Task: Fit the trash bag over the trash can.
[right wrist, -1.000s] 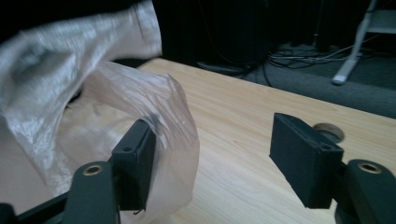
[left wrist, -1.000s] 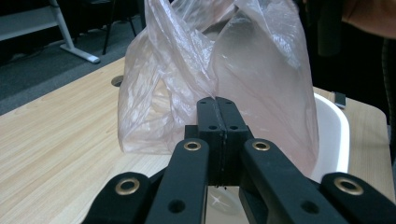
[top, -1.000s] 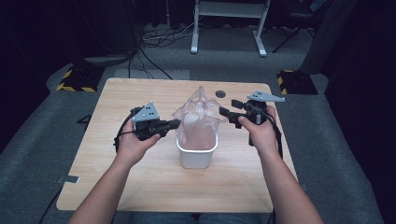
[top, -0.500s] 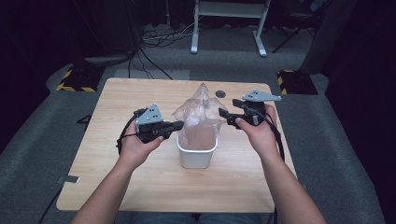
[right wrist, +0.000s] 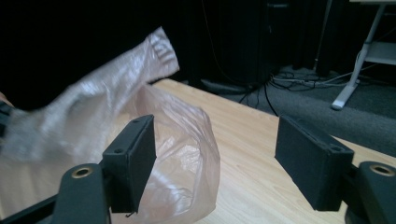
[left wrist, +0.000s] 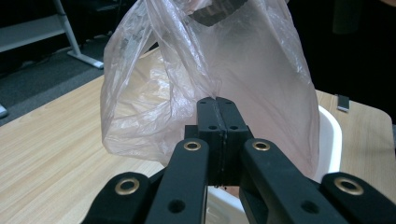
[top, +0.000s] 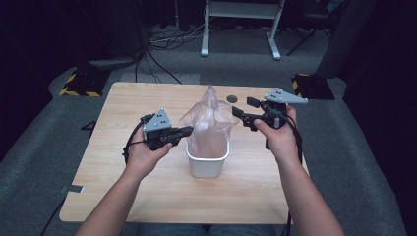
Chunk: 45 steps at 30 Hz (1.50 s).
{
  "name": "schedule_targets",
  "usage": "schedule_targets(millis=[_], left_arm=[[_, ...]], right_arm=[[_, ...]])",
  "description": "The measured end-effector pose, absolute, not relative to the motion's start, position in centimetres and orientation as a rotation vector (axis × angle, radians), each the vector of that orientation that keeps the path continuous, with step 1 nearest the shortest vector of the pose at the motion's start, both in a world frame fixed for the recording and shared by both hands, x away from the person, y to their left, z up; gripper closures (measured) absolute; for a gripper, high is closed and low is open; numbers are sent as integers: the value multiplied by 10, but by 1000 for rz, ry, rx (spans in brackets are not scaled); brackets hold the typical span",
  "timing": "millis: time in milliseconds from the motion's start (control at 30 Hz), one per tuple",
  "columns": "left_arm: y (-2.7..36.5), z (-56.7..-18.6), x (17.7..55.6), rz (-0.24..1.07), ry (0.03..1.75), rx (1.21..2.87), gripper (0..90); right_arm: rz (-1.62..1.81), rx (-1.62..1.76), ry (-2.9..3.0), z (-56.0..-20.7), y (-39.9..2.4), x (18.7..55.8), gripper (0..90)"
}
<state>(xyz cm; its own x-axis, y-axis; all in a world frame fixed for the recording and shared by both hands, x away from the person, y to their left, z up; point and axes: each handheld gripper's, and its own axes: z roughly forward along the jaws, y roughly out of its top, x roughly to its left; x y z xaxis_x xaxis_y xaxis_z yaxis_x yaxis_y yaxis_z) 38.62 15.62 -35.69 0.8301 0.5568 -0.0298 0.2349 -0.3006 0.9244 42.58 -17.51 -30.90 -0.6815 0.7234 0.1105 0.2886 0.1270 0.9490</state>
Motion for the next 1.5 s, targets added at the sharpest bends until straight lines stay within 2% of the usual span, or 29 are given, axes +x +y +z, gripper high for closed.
schedule_targets(millis=[167,200,267,300,333,367,400,467,500,600,1000,1167,1200,1267,1300,1333,1367,1400,1433,1500], left_arm=[[154,-355,388,369,601,1880,879],[153,-355,388,361,606,1870,861],[152,-354,389,354,604,1857,763],[152,-354,389,354,604,1857,775],[152,-353,388,354,601,1860,775],[154,-353,387,360,591,1870,857],[154,-353,387,360,591,1870,883],[158,-353,385,350,583,1868,897],[160,-354,383,352,582,1872,900],[171,-359,378,366,568,1883,900],[192,-379,364,361,523,1912,900],[192,-380,358,356,483,1883,900],[190,-379,357,355,468,1879,900],[187,-377,356,340,463,1865,880],[186,-375,356,337,462,1852,850],[186,-375,356,337,462,1852,764],[184,-374,356,347,470,1818,764],[183,-370,357,382,471,1796,527],[183,-370,357,382,471,1796,481],[180,-367,358,371,453,1797,468]], right_arm=[[1636,867,2116,-306,-164,414,300],[1643,850,2149,-307,-158,412,298],[1646,821,2213,-310,-146,410,303],[1646,821,2213,-310,-146,410,303],[1635,823,2240,-312,-141,410,349],[1597,809,2316,-316,-136,410,628],[1597,809,2316,-316,-136,410,628],[1594,771,2384,-318,-137,408,799],[1585,745,2403,-319,-139,406,844],[1535,703,2457,-327,-151,398,900],[1494,701,2506,-362,-191,384,900],[1508,608,2430,-361,-191,368,896],[1516,578,2420,-359,-189,365,821],[1545,572,2360,-355,-183,363,568],[1557,583,2329,-354,-181,364,517],[1557,583,2329,-354,-181,364,517],[1572,589,2314,-352,-179,365,493],[1600,590,2295,-348,-177,368,412],[1600,590,2295,-348,-177,368,412],[1616,583,2307,-345,-173,369,410]])
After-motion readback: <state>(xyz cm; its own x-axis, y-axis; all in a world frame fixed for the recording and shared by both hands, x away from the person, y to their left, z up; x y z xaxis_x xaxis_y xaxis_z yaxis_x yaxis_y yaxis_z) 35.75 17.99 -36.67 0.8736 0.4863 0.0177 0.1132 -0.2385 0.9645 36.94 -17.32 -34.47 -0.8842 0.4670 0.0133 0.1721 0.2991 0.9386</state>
